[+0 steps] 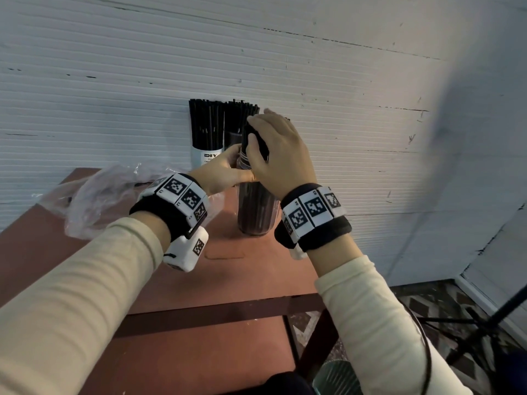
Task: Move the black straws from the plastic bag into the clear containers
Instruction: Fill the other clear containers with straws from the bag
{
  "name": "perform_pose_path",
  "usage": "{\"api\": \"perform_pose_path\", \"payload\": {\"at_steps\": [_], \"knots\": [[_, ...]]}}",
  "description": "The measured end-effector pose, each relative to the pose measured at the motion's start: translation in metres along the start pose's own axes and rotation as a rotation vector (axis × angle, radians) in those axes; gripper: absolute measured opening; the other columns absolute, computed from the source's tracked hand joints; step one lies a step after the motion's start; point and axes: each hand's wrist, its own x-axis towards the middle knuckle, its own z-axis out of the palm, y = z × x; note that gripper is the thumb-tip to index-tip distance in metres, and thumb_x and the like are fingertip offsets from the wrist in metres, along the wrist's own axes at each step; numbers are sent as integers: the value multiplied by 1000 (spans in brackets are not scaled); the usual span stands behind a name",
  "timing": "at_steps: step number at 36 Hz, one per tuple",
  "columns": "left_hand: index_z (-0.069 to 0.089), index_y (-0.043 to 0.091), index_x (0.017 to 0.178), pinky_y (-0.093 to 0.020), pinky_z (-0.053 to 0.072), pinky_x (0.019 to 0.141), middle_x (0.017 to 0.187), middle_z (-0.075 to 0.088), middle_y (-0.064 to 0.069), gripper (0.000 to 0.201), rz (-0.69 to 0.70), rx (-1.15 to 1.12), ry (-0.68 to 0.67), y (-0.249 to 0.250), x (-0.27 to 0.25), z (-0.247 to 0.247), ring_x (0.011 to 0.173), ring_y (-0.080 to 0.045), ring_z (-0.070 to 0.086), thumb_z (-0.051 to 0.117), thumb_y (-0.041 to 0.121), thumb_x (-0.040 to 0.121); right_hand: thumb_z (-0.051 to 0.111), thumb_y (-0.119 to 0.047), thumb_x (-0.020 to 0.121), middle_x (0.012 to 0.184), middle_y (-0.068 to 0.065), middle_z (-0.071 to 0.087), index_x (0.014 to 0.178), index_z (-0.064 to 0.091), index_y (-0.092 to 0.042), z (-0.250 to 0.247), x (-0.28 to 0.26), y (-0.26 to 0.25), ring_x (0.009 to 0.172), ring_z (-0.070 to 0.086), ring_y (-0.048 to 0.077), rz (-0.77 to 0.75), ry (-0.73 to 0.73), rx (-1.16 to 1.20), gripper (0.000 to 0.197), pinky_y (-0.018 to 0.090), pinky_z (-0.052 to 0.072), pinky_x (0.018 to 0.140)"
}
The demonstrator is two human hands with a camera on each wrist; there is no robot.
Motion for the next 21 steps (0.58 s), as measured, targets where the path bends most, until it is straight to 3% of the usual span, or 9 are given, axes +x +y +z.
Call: {"api": "perform_pose_path", "payload": {"at_steps": [2, 4, 8, 10, 13, 17, 19, 21], "knots": [[45, 13, 138, -31, 49, 95, 112, 63, 4, 73, 2, 2, -1, 1, -1, 0, 107, -13, 61, 78, 21, 73, 55, -12, 88, 112, 13, 68, 110, 68, 2, 5, -2, 1, 115, 59, 29, 13, 29, -16, 29, 38, 47, 100], [44, 12, 139, -33, 49, 98, 113, 62, 4, 67, 1, 20, 0, 1, 0, 0, 107, -12, 60, 77, 16, 81, 56, -11, 87, 110, 14, 68, 108, 69, 2, 8, -4, 3, 111, 60, 29, 22, 61, -26, 28, 40, 49, 97], [41, 8, 140, -23, 50, 90, 113, 61, 3, 63, 20, 19, 4, 2, -1, 2, 99, -6, 60, 72, 9, 86, 58, -9, 85, 110, 13, 68, 105, 69, 2, 11, -6, 3, 109, 61, 28, 29, 80, -26, 25, 39, 50, 95], [40, 11, 142, -28, 49, 97, 120, 60, 1, 69, 32, 21, 10, 3, -4, 3, 106, -8, 59, 75, 14, 83, 57, -10, 86, 110, 12, 67, 106, 69, 1, 10, -5, 1, 109, 60, 27, 40, 71, -15, 26, 36, 49, 95], [38, 19, 144, -34, 43, 107, 128, 58, 4, 75, 49, 40, -5, 4, -9, 5, 120, -10, 55, 76, 26, 80, 55, -14, 88, 112, 8, 66, 110, 69, -2, 5, -2, -1, 109, 59, 23, 61, 30, 7, 28, 31, 47, 96], [28, 18, 151, -36, 35, 114, 134, 51, 6, 70, 64, 59, -38, 6, -15, 6, 129, -10, 46, 65, 15, 92, 54, -19, 91, 119, 5, 64, 126, 60, -8, -8, 3, -4, 110, 58, 19, 53, -69, 0, 38, 24, 44, 94], [23, 16, 153, -37, 34, 115, 144, 49, -2, 83, 45, 54, -48, 8, -20, 2, 136, -15, 43, 72, 28, 87, 53, -21, 92, 129, 5, 58, 136, 50, -10, -14, 6, -8, 118, 54, 18, 72, -99, 27, 46, 23, 40, 99], [17, 18, 155, -42, 29, 119, 156, 36, -9, 113, 23, 68, -43, 8, -23, -4, 145, -20, 32, 80, 56, 69, 52, -20, 93, 137, 6, 52, 139, 46, -8, -20, 8, -12, 128, 46, 19, 71, -67, 45, 48, 22, 33, 106]]}}
